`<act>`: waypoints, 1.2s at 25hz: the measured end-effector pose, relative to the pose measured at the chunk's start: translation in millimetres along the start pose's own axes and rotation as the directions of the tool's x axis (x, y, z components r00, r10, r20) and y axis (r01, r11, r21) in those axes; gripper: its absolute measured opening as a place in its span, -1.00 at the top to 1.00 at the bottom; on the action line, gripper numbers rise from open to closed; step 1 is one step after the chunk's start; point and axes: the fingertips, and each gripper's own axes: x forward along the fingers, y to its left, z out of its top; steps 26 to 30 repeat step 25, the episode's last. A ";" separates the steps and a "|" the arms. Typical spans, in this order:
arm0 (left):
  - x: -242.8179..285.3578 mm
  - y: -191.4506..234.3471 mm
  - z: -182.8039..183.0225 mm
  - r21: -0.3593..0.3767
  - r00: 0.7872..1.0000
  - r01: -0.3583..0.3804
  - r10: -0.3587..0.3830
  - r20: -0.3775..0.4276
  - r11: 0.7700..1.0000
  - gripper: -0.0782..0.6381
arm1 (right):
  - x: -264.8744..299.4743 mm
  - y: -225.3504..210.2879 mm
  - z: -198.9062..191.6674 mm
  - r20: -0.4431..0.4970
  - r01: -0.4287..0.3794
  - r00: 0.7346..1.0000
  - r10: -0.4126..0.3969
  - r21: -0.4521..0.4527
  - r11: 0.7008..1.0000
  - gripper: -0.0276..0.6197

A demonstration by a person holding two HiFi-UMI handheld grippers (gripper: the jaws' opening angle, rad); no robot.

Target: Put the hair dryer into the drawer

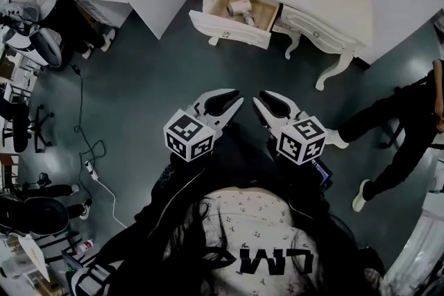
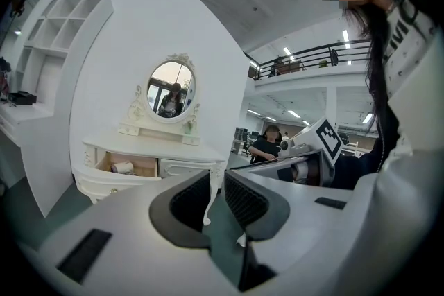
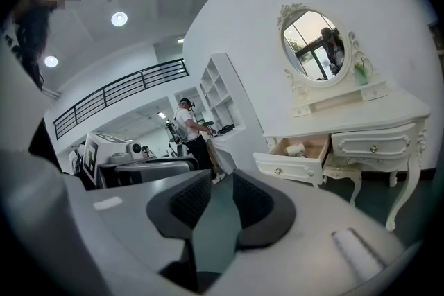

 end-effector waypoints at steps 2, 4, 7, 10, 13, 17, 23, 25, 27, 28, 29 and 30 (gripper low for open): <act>-1.1 1.8 -0.4 0.000 1.000 -0.005 0.005 0.001 1.000 0.63 | 2.3 0.0 -0.4 -0.003 -0.004 1.000 0.004 -0.001 1.000 0.59; -2.1 4.3 0.4 -0.002 1.000 -0.011 0.011 0.004 1.000 0.63 | 4.9 0.6 0.1 -0.007 -0.008 1.000 0.008 -0.004 1.000 0.60; -4.1 5.7 2.2 -0.001 1.000 -0.015 0.015 0.008 1.000 0.63 | 7.4 3.4 0.3 -0.013 -0.015 1.000 0.014 -0.011 1.000 0.60; -6.1 6.1 3.9 0.002 1.000 -0.014 0.014 0.009 1.000 0.63 | 10.1 6.7 0.1 -0.018 -0.019 1.000 0.019 -0.014 1.000 0.60; -7.1 4.0 3.6 0.003 1.000 -0.010 0.010 0.003 1.000 0.63 | 9.9 9.2 -1.3 -0.027 -0.021 0.999 0.020 -0.013 1.000 0.60; -2.2 0.6 0.9 0.004 1.000 0.000 0.000 -0.008 1.000 0.63 | 7.2 4.7 -3.4 -0.028 -0.014 1.000 0.014 -0.007 1.000 0.60; -1.6 -1.0 0.1 0.008 1.000 0.003 -0.003 -0.012 1.000 0.63 | 4.3 1.8 -3.5 -0.024 -0.004 1.000 0.004 -0.005 1.000 0.62; -2.8 -1.6 0.5 0.010 1.000 0.002 -0.002 -0.012 1.000 0.63 | 3.4 3.1 -3.5 -0.025 -0.004 1.000 0.004 -0.007 1.000 0.62; -2.8 -1.6 0.5 0.010 1.000 0.002 -0.002 -0.012 1.000 0.63 | 3.4 3.1 -3.5 -0.025 -0.004 1.000 0.004 -0.007 1.000 0.62; -2.8 -1.6 0.5 0.010 1.000 0.002 -0.002 -0.012 1.000 0.63 | 3.4 3.1 -3.5 -0.025 -0.004 1.000 0.004 -0.007 1.000 0.62; -2.8 -1.6 0.5 0.010 1.000 0.002 -0.002 -0.012 1.000 0.63 | 3.4 3.1 -3.5 -0.025 -0.004 1.000 0.004 -0.007 1.000 0.62; -2.8 -1.6 0.5 0.010 1.000 0.002 -0.002 -0.012 1.000 0.63 | 3.4 3.1 -3.5 -0.025 -0.004 1.000 0.004 -0.007 1.000 0.62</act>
